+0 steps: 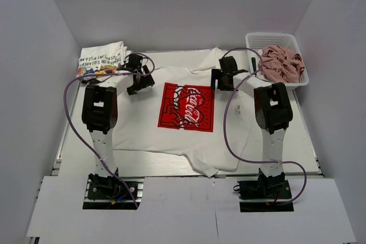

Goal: Fold and stack the t-shirts

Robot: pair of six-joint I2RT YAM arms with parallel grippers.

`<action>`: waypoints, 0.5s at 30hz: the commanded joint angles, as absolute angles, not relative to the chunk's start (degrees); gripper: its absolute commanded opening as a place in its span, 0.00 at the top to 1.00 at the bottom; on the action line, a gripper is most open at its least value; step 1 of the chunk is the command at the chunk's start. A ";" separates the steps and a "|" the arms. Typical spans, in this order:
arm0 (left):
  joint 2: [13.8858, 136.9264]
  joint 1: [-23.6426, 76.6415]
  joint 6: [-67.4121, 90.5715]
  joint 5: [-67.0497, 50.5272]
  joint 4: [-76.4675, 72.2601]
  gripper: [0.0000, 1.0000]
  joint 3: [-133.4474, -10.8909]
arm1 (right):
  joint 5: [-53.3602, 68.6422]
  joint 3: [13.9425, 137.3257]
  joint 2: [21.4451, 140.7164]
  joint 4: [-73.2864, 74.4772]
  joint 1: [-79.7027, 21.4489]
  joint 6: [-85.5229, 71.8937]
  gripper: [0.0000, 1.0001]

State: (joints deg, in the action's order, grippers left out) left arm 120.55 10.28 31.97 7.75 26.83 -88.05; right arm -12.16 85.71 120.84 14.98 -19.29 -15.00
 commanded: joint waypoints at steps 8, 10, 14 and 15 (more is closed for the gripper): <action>132.26 9.23 33.83 11.42 33.65 0.00 -104.39 | -5.02 105.00 135.61 21.53 -15.21 -14.86 0.10; 135.16 9.23 34.45 13.18 36.46 0.00 -109.85 | -0.99 107.57 136.40 21.45 -15.38 -11.44 0.10; 136.32 8.70 36.56 19.24 41.04 0.00 -114.08 | 2.90 102.52 128.09 19.08 -16.08 -6.78 0.10; 134.93 8.18 37.08 20.55 41.57 0.00 -113.47 | 5.08 97.96 123.97 14.72 -16.00 -7.03 0.10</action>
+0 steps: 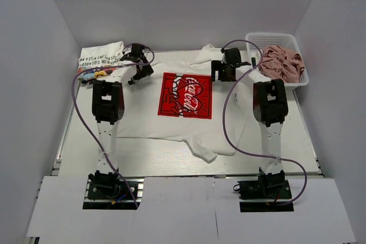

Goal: Fold and stack the t-shirts

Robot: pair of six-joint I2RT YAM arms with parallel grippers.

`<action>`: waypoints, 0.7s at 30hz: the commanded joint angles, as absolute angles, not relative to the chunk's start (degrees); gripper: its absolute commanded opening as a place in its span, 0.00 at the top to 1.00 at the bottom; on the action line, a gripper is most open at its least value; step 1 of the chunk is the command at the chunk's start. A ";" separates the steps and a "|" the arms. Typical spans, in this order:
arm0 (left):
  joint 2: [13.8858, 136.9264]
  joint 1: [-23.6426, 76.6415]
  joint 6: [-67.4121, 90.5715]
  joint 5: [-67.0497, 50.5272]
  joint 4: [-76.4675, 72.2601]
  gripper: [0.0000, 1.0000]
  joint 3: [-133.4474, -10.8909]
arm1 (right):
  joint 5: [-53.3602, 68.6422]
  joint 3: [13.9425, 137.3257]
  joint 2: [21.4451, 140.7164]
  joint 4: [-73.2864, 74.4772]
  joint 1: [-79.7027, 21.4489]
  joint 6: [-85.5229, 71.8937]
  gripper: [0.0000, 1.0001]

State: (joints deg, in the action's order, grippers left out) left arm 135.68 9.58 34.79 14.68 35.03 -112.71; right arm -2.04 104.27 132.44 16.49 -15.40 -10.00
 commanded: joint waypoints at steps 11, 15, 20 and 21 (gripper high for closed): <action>118.75 9.31 44.30 26.64 46.33 0.00 -104.50 | 13.20 72.19 103.82 3.44 -18.02 -9.48 0.10; 114.61 11.42 37.63 12.42 35.09 0.00 -99.06 | 0.57 68.47 99.76 1.66 -17.14 -14.84 0.10; 117.23 16.95 31.04 2.66 30.76 0.00 -97.47 | -9.29 67.51 98.53 5.79 -16.09 -16.61 0.10; 118.12 17.75 30.50 1.24 30.76 0.00 -97.47 | -10.27 67.07 98.09 5.80 -15.74 -16.61 0.10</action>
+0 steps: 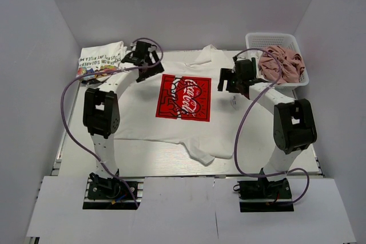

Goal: Fold and stack the t-shirts

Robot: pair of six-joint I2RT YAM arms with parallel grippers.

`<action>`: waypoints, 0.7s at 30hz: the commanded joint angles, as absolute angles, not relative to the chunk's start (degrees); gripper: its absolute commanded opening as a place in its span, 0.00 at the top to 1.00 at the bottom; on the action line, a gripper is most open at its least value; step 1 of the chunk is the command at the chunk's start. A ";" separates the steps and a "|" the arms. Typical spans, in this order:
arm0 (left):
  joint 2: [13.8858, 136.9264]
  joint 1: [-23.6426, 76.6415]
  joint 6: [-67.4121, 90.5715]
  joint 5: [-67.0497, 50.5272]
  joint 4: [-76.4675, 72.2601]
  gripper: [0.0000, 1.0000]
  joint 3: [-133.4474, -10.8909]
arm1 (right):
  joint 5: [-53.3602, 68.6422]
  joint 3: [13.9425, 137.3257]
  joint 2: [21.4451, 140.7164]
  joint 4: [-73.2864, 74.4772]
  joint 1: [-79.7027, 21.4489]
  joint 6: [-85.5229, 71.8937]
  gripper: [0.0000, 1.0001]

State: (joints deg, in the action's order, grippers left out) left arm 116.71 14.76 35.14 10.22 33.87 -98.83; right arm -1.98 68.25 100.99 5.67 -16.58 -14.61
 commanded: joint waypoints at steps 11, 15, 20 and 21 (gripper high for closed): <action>122.95 19.86 26.37 -3.61 30.14 0.00 -92.73 | -3.60 70.22 105.37 2.72 -13.18 -14.33 0.10; 124.28 18.54 26.37 -1.95 33.04 0.00 -92.12 | -2.99 72.86 109.67 3.51 -12.92 -13.89 0.10; 124.80 18.54 26.89 2.46 34.71 0.00 -91.49 | -2.37 75.41 113.37 4.57 -12.83 -14.50 0.10; 124.80 18.54 26.89 2.98 35.24 0.00 -91.49 | -2.46 75.67 114.34 4.92 -12.75 -15.63 0.10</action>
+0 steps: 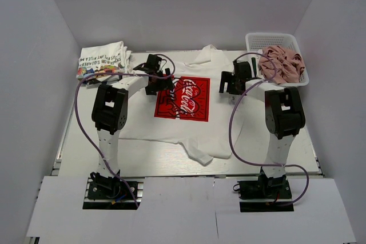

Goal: Fold and stack the t-shirts

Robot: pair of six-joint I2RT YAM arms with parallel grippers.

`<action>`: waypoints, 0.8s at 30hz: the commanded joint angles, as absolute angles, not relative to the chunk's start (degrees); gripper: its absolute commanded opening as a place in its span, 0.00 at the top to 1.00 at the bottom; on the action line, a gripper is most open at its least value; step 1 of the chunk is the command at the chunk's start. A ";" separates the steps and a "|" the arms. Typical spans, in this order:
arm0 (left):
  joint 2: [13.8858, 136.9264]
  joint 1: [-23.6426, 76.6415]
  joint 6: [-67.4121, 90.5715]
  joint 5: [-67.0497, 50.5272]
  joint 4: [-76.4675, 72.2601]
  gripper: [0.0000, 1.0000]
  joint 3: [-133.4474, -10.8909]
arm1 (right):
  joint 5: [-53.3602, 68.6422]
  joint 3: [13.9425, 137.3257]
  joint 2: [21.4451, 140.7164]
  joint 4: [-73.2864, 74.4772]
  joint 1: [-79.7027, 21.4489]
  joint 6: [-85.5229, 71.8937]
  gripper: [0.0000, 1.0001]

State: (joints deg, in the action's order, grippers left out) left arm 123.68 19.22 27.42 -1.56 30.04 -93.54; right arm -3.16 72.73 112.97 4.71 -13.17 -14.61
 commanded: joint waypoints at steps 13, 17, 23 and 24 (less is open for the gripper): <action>124.89 18.54 27.42 5.54 35.78 0.00 -91.49 | -21.71 72.17 111.20 12.74 -10.72 -27.33 0.10; 125.41 18.54 27.42 4.04 35.24 0.00 -92.02 | -18.74 69.35 107.15 7.49 -11.16 -22.35 0.10; 124.11 19.69 25.85 0.46 34.02 0.00 -94.83 | -3.88 71.53 103.98 1.23 -11.51 -15.14 0.10; 123.58 19.69 25.84 -0.69 33.40 0.00 -94.83 | -2.56 71.89 103.37 0.80 -11.69 -14.68 0.10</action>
